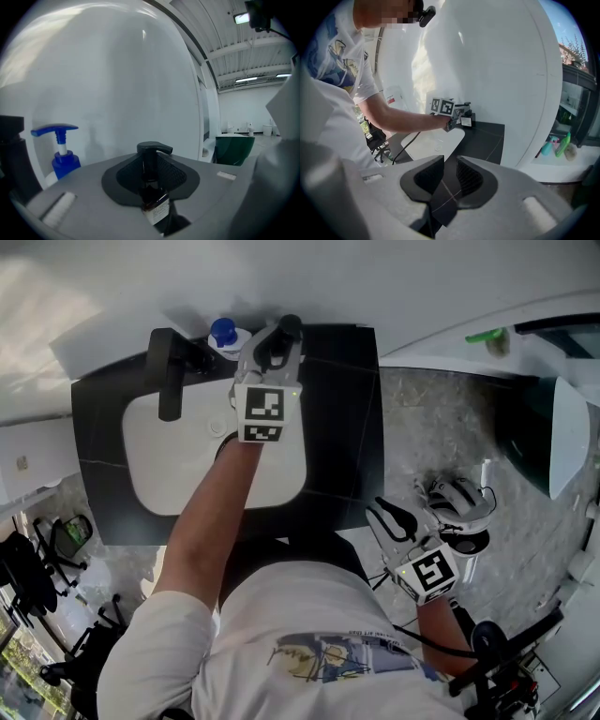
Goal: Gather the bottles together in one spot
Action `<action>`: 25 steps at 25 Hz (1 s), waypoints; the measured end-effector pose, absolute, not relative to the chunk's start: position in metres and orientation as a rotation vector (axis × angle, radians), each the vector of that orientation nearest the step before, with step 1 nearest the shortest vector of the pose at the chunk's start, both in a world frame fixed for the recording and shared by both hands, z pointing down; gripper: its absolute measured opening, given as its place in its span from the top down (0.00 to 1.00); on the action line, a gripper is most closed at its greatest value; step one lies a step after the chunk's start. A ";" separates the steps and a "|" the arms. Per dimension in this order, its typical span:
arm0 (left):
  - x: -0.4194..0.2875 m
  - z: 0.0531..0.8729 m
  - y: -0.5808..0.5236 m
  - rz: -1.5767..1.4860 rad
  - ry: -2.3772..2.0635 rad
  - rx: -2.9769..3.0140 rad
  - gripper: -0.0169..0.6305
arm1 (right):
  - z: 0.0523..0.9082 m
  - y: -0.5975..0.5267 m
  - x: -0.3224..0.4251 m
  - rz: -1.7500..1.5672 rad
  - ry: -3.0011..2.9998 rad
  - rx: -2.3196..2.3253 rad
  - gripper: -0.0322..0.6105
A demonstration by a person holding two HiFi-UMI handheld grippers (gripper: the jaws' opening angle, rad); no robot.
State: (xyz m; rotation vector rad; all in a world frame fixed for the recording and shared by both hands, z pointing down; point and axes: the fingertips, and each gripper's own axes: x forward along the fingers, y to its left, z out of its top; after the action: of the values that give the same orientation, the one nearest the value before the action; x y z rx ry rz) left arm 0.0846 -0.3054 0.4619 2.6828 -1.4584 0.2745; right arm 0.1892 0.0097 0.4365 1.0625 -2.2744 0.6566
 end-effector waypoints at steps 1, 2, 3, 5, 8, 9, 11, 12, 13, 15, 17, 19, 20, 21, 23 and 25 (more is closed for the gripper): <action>0.084 0.462 -0.305 0.271 -1.461 2.684 0.83 | 0.437 0.010 0.189 0.659 -2.275 1.062 0.82; 0.083 0.463 -0.303 0.274 -1.461 2.687 0.83 | 0.436 0.011 0.188 0.660 -2.278 1.060 0.82; 0.083 0.463 -0.302 0.281 -1.458 2.692 0.83 | 0.436 0.012 0.187 0.660 -2.283 1.057 0.82; 0.084 0.466 -0.299 0.306 -1.447 2.698 0.83 | 0.436 0.012 0.183 0.657 -2.292 1.050 0.82; 0.084 0.470 -0.295 0.336 -1.435 2.694 0.82 | 0.436 0.010 0.180 0.654 -2.299 1.048 0.82; 0.084 0.471 -0.293 0.341 -1.433 2.692 0.79 | 0.436 0.010 0.179 0.654 -2.301 1.047 0.82; 0.084 0.471 -0.291 0.354 -1.429 2.694 0.73 | 0.436 0.011 0.176 0.651 -2.307 1.045 0.82; 0.084 0.470 -0.291 0.362 -1.427 2.698 0.72 | 0.435 0.012 0.175 0.649 -2.310 1.045 0.82; 0.084 0.469 -0.290 0.371 -1.427 2.700 0.72 | 0.435 0.012 0.175 0.649 -2.312 1.045 0.82; 0.082 0.467 -0.286 0.386 -1.427 2.700 0.71 | 0.434 0.013 0.174 0.648 -2.316 1.046 0.82; 0.080 0.468 -0.278 0.399 -1.418 2.696 0.70 | 0.434 0.013 0.171 0.642 -2.324 1.046 0.82; 0.075 0.470 -0.267 0.419 -1.405 2.692 0.70 | 0.433 0.011 0.166 0.633 -2.337 1.045 0.82; 0.072 0.471 -0.261 0.431 -1.399 2.690 0.70 | 0.432 0.009 0.162 0.629 -2.346 1.043 0.82; 0.068 0.472 -0.255 0.443 -1.393 2.688 0.70 | 0.431 0.008 0.158 0.624 -2.356 1.042 0.82; 0.059 0.471 -0.242 0.459 -1.378 2.679 0.71 | 0.429 0.005 0.150 0.611 -2.376 1.038 0.82; 0.049 0.470 -0.225 0.465 -1.360 2.662 0.72 | 0.426 0.004 0.142 0.595 -2.392 1.036 0.82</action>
State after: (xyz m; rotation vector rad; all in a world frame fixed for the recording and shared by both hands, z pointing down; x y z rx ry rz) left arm 0.0492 -0.2246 0.4696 2.6622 -1.3602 0.4647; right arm 0.1417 0.0039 0.4256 1.0360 -2.3920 0.5947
